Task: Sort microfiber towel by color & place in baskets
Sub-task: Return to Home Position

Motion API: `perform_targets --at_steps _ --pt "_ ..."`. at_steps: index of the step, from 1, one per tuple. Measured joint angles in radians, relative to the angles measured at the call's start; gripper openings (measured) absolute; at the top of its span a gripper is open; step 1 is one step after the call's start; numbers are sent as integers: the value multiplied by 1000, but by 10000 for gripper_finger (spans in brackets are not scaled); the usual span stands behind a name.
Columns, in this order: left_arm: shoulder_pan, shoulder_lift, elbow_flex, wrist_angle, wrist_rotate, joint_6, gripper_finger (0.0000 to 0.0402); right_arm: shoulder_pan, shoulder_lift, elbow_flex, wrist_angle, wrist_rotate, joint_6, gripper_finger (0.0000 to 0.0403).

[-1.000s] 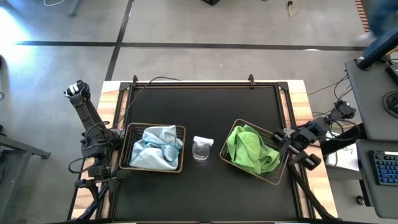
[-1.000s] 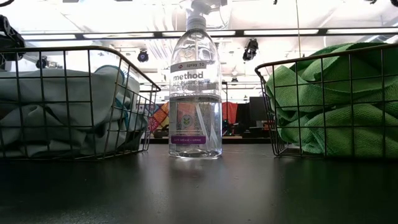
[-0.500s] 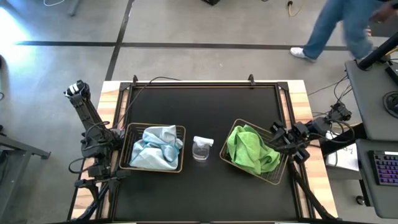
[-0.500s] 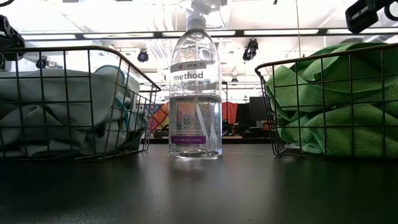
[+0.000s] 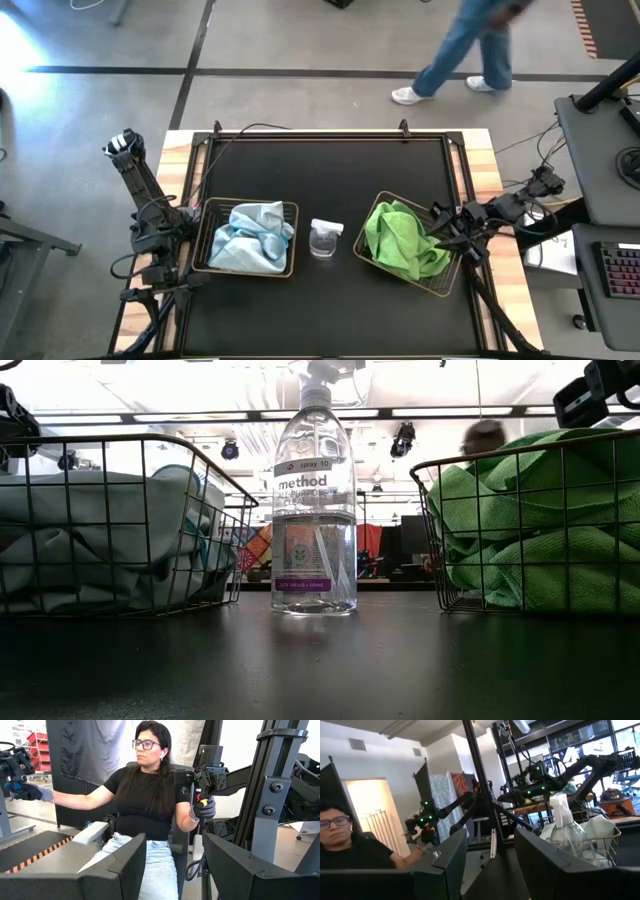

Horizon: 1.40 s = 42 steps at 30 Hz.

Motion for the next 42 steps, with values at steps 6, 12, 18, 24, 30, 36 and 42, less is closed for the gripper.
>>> perform_targets --at_steps 6,12,18,24,30,36,42 --pt "0 0 0 0 0 0 185 0 0 -29 16 0 5 160" --pt "0 0 0 0 0 0 185 0 1 -81 67 1 9 160" --pt "0 0 0 -3 6 0 185 0 1 -80 72 -1 14 160" --pt "0 0 -5 -8 6 0 185 0 2 -81 47 7 -23 160" --pt "0 -1 -7 -7 6 3 185 -1 2 -81 36 71 -32 160" --pt "0 -12 -7 -7 6 7 185 -11 1 -82 37 81 -92 160" --pt "0 -28 -8 -37 7 63 185 -71 1 -82 37 82 -148 160"
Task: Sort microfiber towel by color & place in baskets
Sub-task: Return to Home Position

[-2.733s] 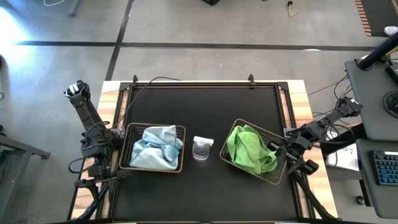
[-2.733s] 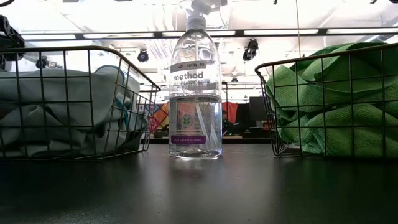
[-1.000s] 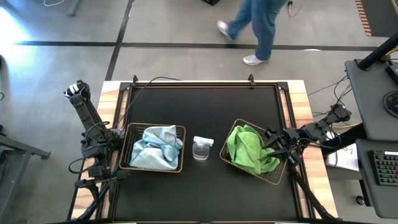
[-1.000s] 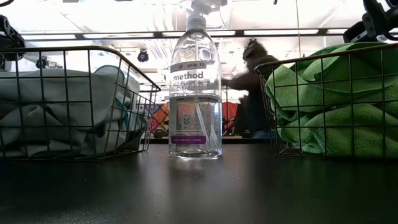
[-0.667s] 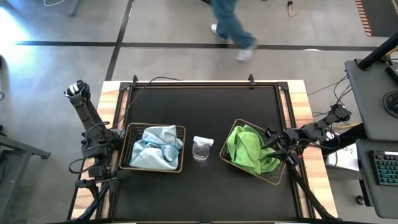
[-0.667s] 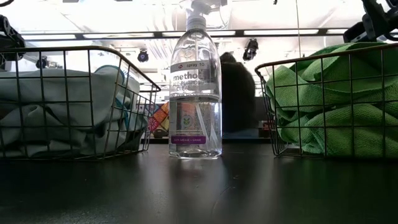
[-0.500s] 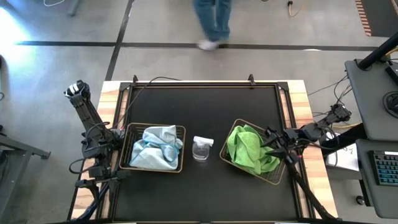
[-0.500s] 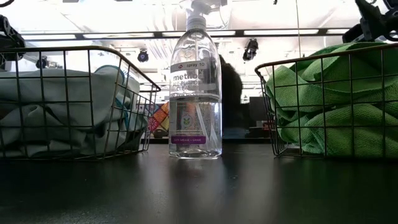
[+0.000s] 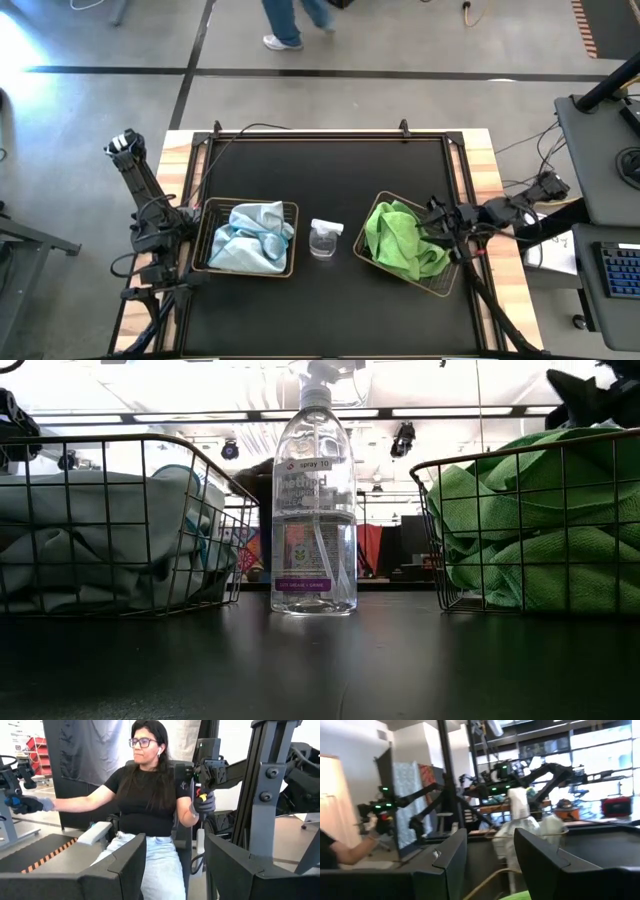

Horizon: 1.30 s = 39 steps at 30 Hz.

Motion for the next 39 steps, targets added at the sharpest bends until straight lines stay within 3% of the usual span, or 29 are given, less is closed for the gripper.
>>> perform_targets --at_steps 12,31,39 --pt "0 -41 -1 -24 0 4 185 -288 0 0 -60 0 -6 160" --pt "0 -42 -1 -5 0 -8 185 -996 0 0 -82 -2 110 160" --pt "0 -39 -2 40 0 -41 185 -1254 19 0 -173 -5 158 160"
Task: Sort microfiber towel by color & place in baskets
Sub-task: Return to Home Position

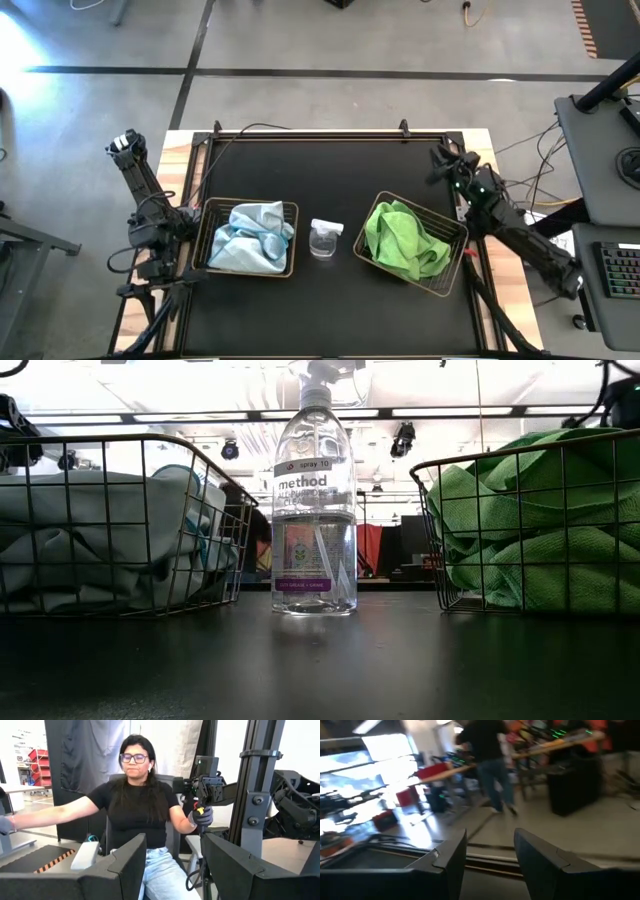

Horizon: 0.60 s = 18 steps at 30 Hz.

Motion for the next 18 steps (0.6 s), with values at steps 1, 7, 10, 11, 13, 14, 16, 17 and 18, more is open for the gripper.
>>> perform_targets --at_steps 1,7,10,11,13,14,16,17,18 --pt "0 1 0 3 0 0 185 -24 6 0 -10 -1 14 160" --pt "1 1 0 -18 30 0 185 -113 51 0 -25 -42 37 160" --pt "1 1 0 -10 125 1 185 -121 72 0 -26 -59 38 160" --pt "1 1 0 10 159 9 185 -121 78 0 -28 -60 38 160" --pt "0 1 0 54 214 45 185 -120 89 0 -31 -60 38 160" --pt "0 1 0 61 231 61 185 -120 94 0 -35 -60 39 160" --pt "0 2 0 58 238 86 185 -120 103 0 -39 -61 59 160" --pt "0 8 -2 58 236 102 185 -120 107 0 -44 -62 70 160" --pt "0 15 -5 59 233 118 185 -120 109 0 -50 -62 85 160"
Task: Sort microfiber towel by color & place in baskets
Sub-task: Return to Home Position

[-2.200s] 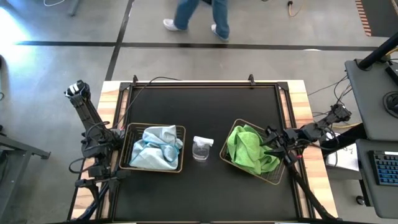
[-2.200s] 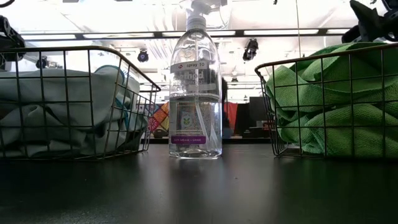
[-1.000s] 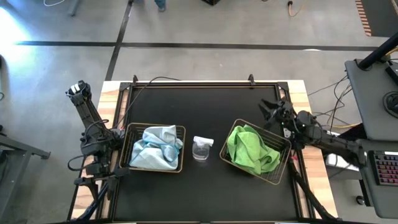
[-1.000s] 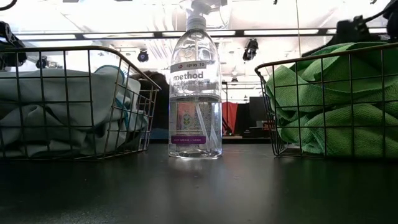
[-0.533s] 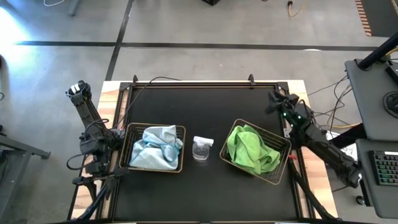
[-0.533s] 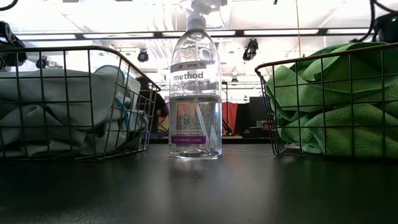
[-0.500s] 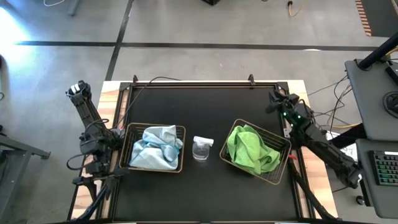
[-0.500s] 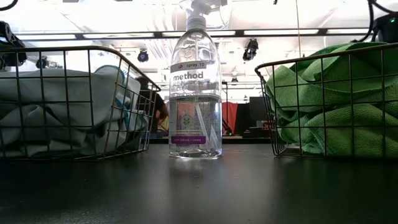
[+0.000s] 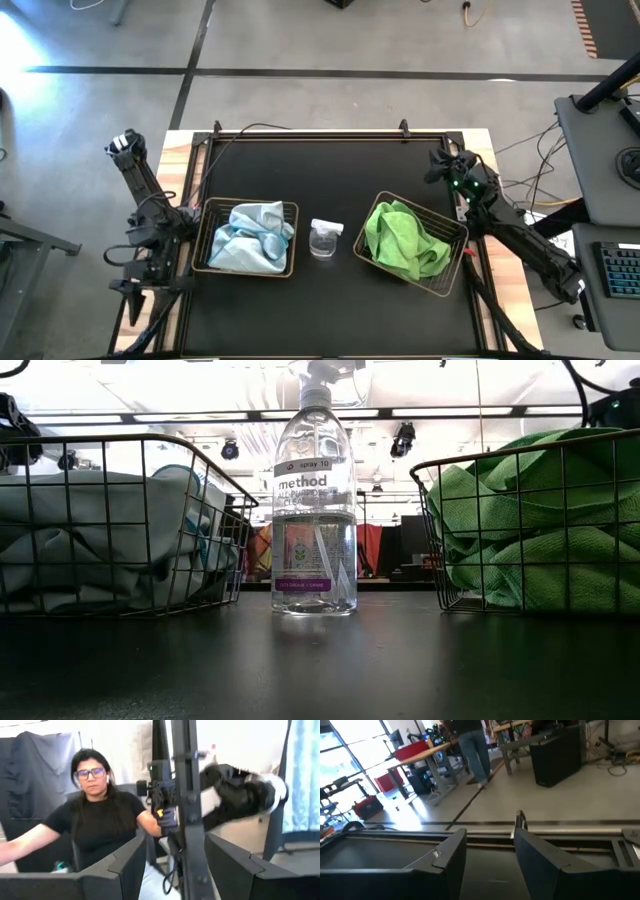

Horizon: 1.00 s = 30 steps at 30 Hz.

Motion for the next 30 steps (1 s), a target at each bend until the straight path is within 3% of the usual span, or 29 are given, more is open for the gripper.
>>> perform_targets --at_steps 5,13,21,27,30 --pt "0 53 -21 24 -3 46 185 0 7 0 -24 -3 5 160" --pt "1 116 -71 198 -14 21 185 0 12 0 -25 -1 -2 160" --pt "40 117 -187 372 -210 -116 185 0 12 0 -26 2 -3 160" --pt "108 77 -233 415 -200 -141 185 0 12 0 -27 2 -3 160" --pt "162 62 -230 414 -145 -158 185 0 12 0 -27 2 -3 160"
